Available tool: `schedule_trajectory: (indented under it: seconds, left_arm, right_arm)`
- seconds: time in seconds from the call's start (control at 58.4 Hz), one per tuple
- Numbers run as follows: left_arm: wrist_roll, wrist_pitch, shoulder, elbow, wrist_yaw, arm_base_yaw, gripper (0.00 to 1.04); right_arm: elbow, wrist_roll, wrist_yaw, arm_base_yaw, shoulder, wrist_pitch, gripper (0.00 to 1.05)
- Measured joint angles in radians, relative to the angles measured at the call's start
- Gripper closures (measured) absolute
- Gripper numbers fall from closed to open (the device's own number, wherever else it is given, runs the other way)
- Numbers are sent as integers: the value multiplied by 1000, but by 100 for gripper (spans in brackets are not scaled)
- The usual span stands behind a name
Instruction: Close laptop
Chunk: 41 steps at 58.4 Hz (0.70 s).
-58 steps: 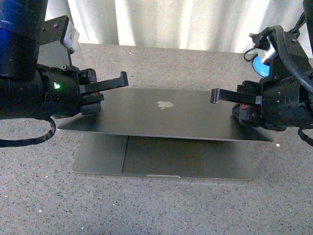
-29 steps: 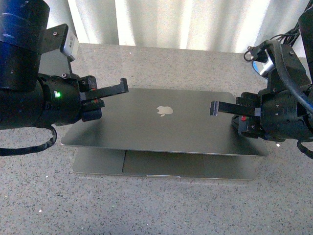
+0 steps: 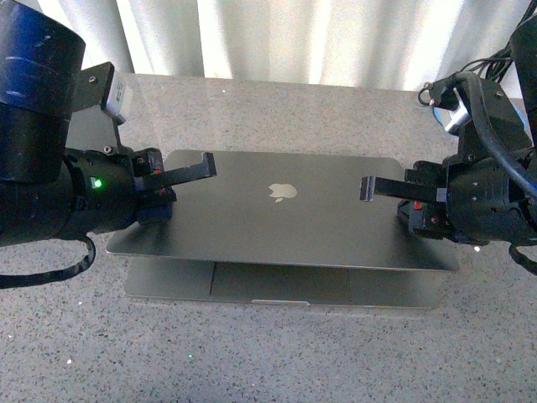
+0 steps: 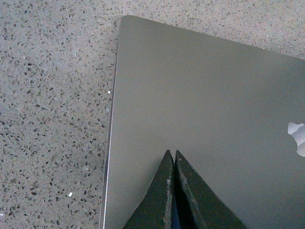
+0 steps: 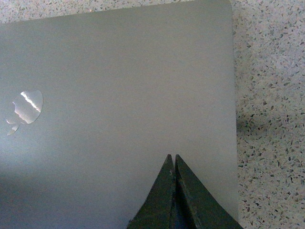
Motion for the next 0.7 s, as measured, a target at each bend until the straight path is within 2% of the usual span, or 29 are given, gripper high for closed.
schedule_trajectory:
  seconds: [0.702]
  left_arm:
    - [-34, 56, 45, -26, 6, 1, 101]
  right_arm:
    - [-15, 0, 0, 4, 34, 19, 104]
